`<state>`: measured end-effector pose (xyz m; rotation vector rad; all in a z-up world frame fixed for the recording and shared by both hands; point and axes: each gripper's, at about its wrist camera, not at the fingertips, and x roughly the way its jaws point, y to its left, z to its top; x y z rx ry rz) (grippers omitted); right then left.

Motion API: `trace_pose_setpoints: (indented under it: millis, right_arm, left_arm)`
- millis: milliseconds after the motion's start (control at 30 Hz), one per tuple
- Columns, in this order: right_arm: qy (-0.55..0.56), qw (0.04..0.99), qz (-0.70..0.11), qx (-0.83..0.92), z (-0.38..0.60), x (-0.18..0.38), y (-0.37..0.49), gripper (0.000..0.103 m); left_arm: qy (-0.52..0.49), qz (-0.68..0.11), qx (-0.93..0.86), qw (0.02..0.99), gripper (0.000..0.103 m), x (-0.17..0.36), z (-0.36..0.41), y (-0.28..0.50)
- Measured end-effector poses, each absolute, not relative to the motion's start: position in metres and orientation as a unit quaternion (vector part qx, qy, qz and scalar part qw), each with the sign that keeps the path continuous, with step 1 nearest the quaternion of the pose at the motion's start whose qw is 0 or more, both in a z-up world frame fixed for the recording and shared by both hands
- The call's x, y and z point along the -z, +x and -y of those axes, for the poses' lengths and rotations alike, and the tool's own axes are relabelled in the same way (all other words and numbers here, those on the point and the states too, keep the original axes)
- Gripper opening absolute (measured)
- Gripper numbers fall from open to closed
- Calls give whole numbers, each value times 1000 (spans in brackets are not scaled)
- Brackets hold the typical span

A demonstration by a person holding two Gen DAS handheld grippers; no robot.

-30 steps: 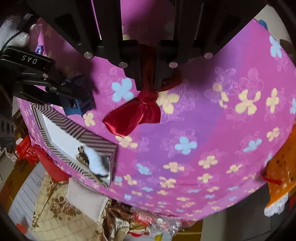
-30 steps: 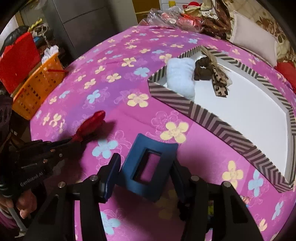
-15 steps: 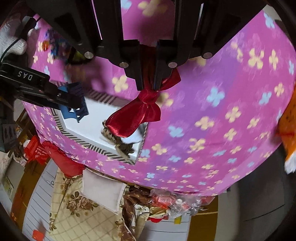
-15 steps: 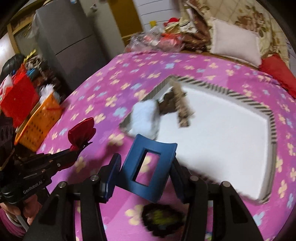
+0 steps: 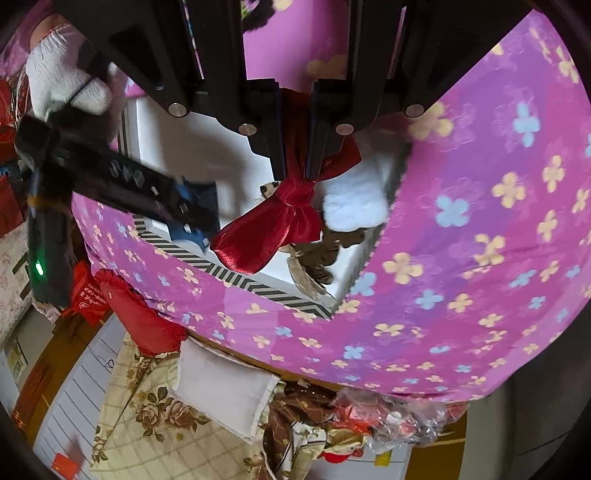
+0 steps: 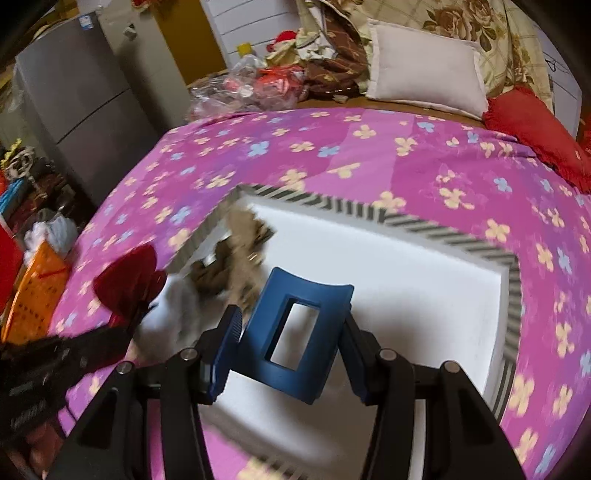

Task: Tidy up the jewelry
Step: 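Carry the red bow with the left tool while the right tool carries the blue clip into the tray, then open the left tool to drop the red bow while the right tool releases the blue clip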

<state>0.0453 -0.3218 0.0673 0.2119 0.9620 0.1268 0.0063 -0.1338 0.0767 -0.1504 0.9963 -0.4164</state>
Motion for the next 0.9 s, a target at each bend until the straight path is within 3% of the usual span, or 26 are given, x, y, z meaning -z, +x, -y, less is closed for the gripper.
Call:
trace_pose_setpoints:
  millis: [533,700,800,900]
  right_arm:
    - [156,866,-470,-66,323,-20,126,54]
    - [202,856,-471,-67,337,-21,118,68]
    - [216,857,-463,-65,347,-28,104,68]
    - [218,860,-457,-69,353,-39,88,68]
  left_arm:
    - [-41,-509,160,845,11,-24,169,28]
    - [-36,-502,176,846,31,-27,171,23]
    - [-40,-498,184,847,41,-32,168,18]
    - [-41,-495,186,848,43,-38,164,12]
